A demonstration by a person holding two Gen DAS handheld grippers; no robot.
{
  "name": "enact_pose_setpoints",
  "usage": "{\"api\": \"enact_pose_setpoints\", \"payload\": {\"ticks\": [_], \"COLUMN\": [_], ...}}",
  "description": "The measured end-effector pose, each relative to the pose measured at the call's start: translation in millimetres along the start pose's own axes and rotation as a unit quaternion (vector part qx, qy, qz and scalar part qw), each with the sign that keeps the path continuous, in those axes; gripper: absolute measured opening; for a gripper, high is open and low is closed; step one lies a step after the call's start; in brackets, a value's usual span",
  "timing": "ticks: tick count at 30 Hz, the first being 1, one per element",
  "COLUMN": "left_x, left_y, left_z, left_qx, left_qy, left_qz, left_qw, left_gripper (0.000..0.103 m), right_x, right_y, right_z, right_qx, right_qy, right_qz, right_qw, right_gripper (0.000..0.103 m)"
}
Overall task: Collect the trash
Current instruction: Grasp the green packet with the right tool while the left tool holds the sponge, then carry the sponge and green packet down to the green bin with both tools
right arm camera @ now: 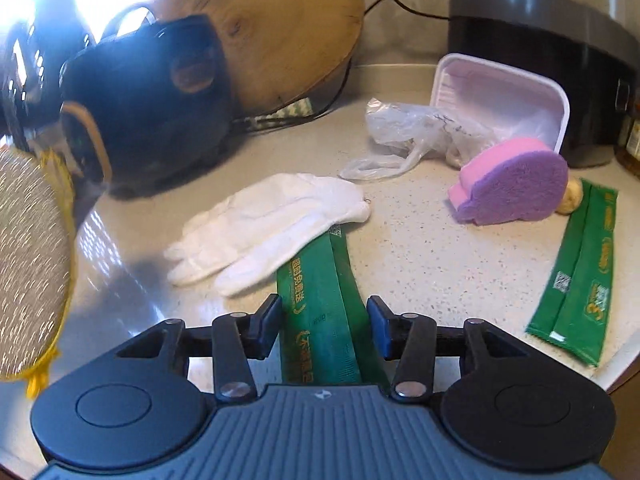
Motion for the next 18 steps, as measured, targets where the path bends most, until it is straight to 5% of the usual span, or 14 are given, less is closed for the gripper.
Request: {"api": "enact_pose_setpoints", "payload": {"ticks": [4, 12, 16, 18], "left_x": [-0.8, 8.2, 8.6, 10.1], "left_y": [2.6, -2.5, -1.5, -1.3], "left_z": [-5.5, -9.2, -10.7, -11.2], "left_qx": [0.009, 0.015, 0.021, 0.024], "left_qy": [0.003, -0.008, -0.013, -0.014], "left_qz": [-0.006, 0.028, 0.024, 0.025], "left_qw": [0.9999, 0.9995, 0.9994, 0.9993], "left_gripper": [0.018, 0.018, 0.018, 0.018], "right_x": [23.9, 65.2, 70.0, 67.4], "right_y": [-0.6, -4.9, -5.9, -6.0], "right_z": [-4.5, -12.3, -15.7, -6.9], "right_qx": [-0.009, -0.048, -0.045, -0.055], "right_qy": [-0.018, -0.106, -0.102, -0.065], "right_qz": [0.02, 0.058, 0.068, 0.068], "right_qw": [1.0, 0.992, 0.991, 0.994], "right_gripper": [0.02, 0.02, 0.019, 0.019]}}
Point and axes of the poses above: each gripper's, at about its wrist camera, not at the fingertips, and x roughly against the way its jaws point, z to its right, y to its underside, the point moved 3 cm from there along -x, roughly the way its jaws point, and after that the axes turned 12 degrees about x, right-handed, at the moved point
